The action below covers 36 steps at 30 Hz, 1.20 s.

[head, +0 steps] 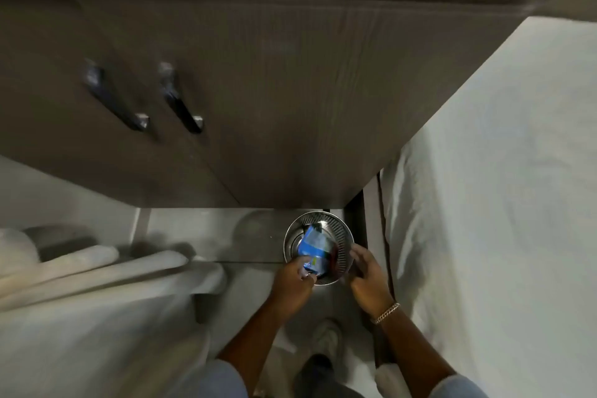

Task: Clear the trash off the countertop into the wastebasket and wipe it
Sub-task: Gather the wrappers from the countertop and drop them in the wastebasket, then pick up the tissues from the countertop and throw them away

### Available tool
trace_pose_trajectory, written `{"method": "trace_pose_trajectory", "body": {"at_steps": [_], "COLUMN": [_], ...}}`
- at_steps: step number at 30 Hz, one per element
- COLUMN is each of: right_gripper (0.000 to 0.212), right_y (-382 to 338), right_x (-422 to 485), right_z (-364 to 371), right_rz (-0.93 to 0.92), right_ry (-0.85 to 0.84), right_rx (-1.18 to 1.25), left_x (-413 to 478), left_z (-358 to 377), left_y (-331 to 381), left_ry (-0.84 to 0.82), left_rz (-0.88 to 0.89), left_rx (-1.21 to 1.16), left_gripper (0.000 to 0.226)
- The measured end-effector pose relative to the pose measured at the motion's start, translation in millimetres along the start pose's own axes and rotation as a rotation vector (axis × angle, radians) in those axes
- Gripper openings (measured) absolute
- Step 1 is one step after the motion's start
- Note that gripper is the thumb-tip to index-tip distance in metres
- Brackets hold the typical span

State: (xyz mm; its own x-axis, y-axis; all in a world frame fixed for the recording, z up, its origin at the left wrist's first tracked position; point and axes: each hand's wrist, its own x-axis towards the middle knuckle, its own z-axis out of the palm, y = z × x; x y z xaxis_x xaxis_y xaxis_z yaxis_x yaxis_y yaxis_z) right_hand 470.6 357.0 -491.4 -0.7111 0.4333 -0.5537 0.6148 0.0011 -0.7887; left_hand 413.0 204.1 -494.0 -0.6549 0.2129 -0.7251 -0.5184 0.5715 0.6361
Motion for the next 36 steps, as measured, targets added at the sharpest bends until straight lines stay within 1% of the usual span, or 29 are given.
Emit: {"method": "trace_pose_trajectory", "body": {"at_steps": [3, 5, 8, 12, 16, 19, 21, 22, 23, 25, 26, 27, 28, 29, 32, 34, 35, 36], "right_gripper": [0.06, 0.057, 0.052, 0.046, 0.037, 0.038, 0.045, 0.052, 0.061, 0.084, 0.093, 0.097, 0.095, 0.089, 0.057, 0.034, 0.026, 0.024], "right_y": [-84, -146, -238, -343, -433, -491, -531, -551, -571, -600, -611, -619, -623, -624, -618, -614, -612, -610], "right_x": [-56, -87, -128, -151, -139, -107, -74, -54, -34, 3, 19, 33, 43, 49, 49, 45, 42, 38], "right_z": [-25, -36, -47, -41, -12, 21, 48, 63, 76, 100, 112, 123, 132, 140, 159, 165, 167, 167], "right_rz": [-0.047, -0.146, -0.315, -0.601, -0.806, -0.895, -0.933, -0.936, -0.911, -0.787, -0.717, -0.667, -0.647, -0.648, -0.721, -0.783, -0.806, -0.819], "right_ry": [-0.064, -0.106, -0.149, -0.162, -0.12, -0.064, -0.002, 0.021, 0.033, 0.008, -0.017, -0.036, -0.048, -0.054, -0.003, 0.03, 0.036, 0.041], "right_rx": [0.012, 0.014, 0.057, 0.068, -0.006, -0.197, -0.376, -0.461, -0.54, -0.675, -0.724, -0.766, -0.816, -0.873, -1.01, -0.971, -0.938, -0.904], "left_x": [-70, -108, -161, -200, -207, -191, -167, -152, -137, -112, -100, -89, -80, -75, -67, -66, -67, -67], "left_z": [-39, -65, -107, -172, -250, -319, -364, -383, -400, -423, -432, -437, -441, -441, -440, -434, -429, -424], "left_y": [68, 114, 181, 256, 320, 351, 366, 371, 376, 378, 379, 379, 381, 381, 386, 390, 391, 393], "left_ry": [0.015, 0.029, 0.12, 0.183, 0.382, 0.586, 0.752, 0.806, 0.823, 0.784, 0.76, 0.739, 0.717, 0.693, 0.668, 0.636, 0.612, 0.592], "left_rz": [0.1, 0.22, 0.404, 0.647, 0.761, 0.769, 0.733, 0.69, 0.618, 0.494, 0.485, 0.509, 0.547, 0.578, 0.623, 0.661, 0.686, 0.705], "left_rx": [-0.016, -0.031, -0.014, -0.053, -0.097, -0.058, 0.05, 0.124, 0.188, 0.262, 0.285, 0.322, 0.367, 0.408, 0.442, 0.384, 0.341, 0.284], "left_gripper": [0.034, 0.033, 0.032, 0.03, 0.028, 0.031, 0.036, 0.04, 0.046, 0.053, 0.053, 0.05, 0.046, 0.041, 0.019, 0.018, 0.021, 0.025]}}
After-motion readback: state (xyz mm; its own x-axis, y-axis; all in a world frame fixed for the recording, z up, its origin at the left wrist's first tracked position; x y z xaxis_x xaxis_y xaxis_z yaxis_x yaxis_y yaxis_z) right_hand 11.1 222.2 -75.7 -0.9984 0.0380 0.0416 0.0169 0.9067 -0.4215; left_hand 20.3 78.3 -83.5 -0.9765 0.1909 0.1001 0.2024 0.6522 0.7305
